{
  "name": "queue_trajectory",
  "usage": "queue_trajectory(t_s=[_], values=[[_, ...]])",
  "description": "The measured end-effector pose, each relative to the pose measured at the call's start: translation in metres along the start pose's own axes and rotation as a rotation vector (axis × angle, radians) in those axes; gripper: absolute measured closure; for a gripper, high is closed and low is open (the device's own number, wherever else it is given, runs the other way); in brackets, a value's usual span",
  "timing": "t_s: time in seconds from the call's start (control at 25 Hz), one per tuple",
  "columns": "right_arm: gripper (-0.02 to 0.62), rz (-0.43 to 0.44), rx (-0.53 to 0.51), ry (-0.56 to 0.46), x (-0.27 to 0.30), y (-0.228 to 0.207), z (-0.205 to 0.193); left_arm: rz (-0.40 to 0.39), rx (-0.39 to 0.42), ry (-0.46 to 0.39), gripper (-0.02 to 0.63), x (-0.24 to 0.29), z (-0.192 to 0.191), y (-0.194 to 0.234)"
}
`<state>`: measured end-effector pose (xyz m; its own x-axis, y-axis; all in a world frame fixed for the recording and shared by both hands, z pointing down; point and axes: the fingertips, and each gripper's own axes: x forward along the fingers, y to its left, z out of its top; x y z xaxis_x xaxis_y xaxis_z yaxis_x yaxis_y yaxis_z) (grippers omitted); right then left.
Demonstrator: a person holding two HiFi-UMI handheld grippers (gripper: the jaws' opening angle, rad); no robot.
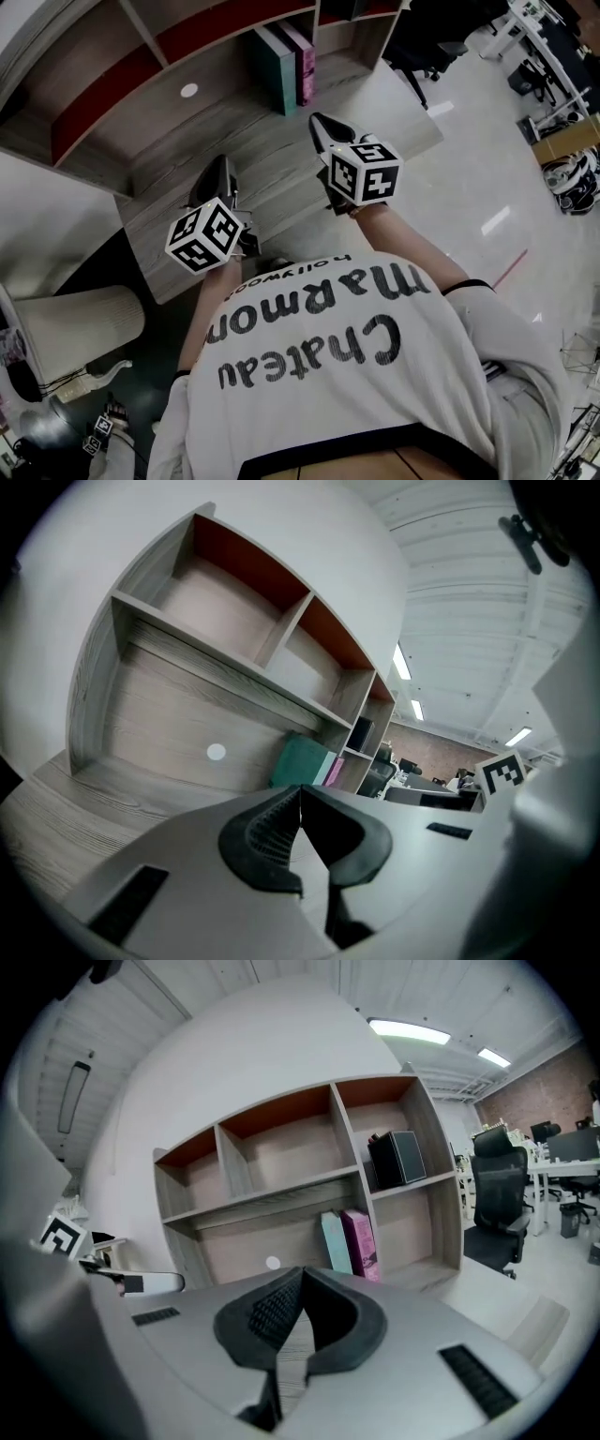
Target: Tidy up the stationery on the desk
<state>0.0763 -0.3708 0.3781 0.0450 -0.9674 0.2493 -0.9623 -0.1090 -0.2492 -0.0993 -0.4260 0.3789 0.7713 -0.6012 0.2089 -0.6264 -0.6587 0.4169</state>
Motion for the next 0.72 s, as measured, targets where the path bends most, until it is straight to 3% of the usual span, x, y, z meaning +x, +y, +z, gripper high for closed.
queue_trajectory(t_s=[0.2, 0.4, 0.72], values=[[0.581, 0.1, -0.081, -0.055, -0.036, 0.004, 0.027, 0.018, -0.01, -0.044, 0.589, -0.006, -0.004, -0.034], [0.581, 0.179, -0.075, -0.104, -0.069, 0.009, 0.038, 0.016, 0.026, -0.069, 0.589, -0.019, -0.012, -0.07], [0.581, 0.148, -0.051, -0.078, -0.095, -0.006, 0.019, 0.035, 0.068, -0.048, 0.589, -0.04, -0.043, -0.104]])
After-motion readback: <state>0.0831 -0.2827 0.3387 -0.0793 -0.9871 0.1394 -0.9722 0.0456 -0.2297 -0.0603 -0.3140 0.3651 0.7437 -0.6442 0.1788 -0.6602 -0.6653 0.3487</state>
